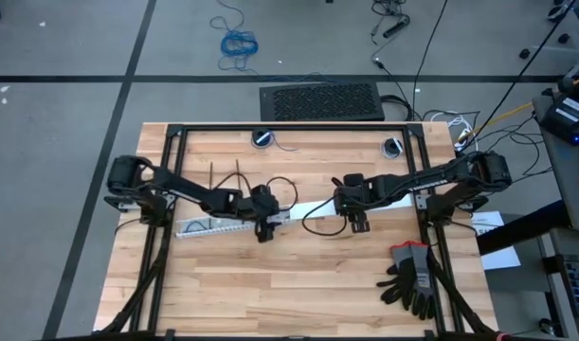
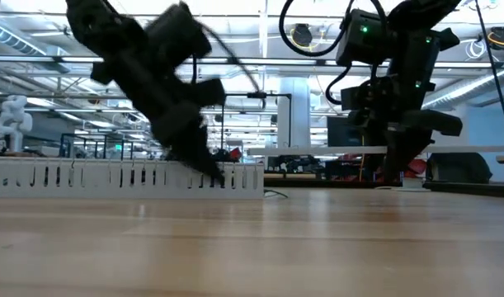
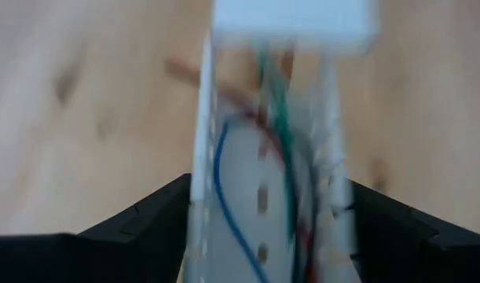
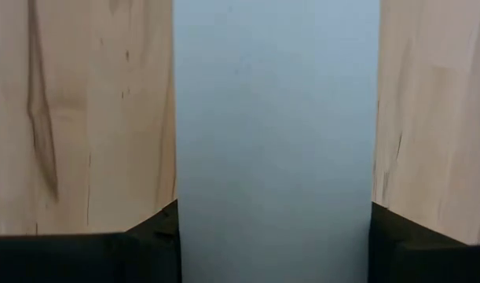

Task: Ziptie cables
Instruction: Close the white cable duct

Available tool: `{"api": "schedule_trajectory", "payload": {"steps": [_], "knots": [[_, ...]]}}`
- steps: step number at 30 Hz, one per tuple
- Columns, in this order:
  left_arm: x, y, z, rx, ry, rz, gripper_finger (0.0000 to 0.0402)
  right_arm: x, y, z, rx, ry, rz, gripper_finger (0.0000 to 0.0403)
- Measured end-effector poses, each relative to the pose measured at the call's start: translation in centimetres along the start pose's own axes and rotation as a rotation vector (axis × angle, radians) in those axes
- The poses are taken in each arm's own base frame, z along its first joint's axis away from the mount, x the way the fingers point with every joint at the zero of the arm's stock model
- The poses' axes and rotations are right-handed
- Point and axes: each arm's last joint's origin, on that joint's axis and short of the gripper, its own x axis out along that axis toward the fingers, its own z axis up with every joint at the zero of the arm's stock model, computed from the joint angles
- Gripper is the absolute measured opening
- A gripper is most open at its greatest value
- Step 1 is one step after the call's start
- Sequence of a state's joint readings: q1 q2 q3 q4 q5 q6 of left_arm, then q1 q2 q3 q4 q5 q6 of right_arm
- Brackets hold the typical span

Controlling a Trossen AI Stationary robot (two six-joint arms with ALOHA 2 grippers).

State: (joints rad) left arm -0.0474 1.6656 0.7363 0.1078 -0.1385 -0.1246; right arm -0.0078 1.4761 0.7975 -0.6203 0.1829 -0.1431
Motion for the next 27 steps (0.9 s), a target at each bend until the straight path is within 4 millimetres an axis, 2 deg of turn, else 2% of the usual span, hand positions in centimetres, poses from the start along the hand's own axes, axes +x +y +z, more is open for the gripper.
{"api": "schedule_trajectory", "payload": {"steps": [3,6,11,21,27], "knots": [[1.6,-0.1,-0.9,0.001,0.027,-0.004,0.0288,0.0,0.0,0.2,0.003,-0.016,-0.002,0.0199],[2.2,-0.1,-1.0,-0.025,0.009,0.004,0.0288,0.0,0.0,0.3,0.003,-0.025,-0.002,0.0199],[2.4,-0.2,-0.9,-0.028,-0.003,0.016,0.0287,0.3,0.0,0.6,-0.008,-0.049,-0.006,0.0199],[2.3,-0.5,-0.9,-0.044,-0.002,-0.005,0.0245,2.9,0.4,1.0,-0.021,0.01,0.001,0.0199],[2.3,-1.4,-1.2,-0.026,0.005,-0.024,0.0242,2.7,0.4,1.0,-0.024,0.001,-0.001,0.0199]]}}
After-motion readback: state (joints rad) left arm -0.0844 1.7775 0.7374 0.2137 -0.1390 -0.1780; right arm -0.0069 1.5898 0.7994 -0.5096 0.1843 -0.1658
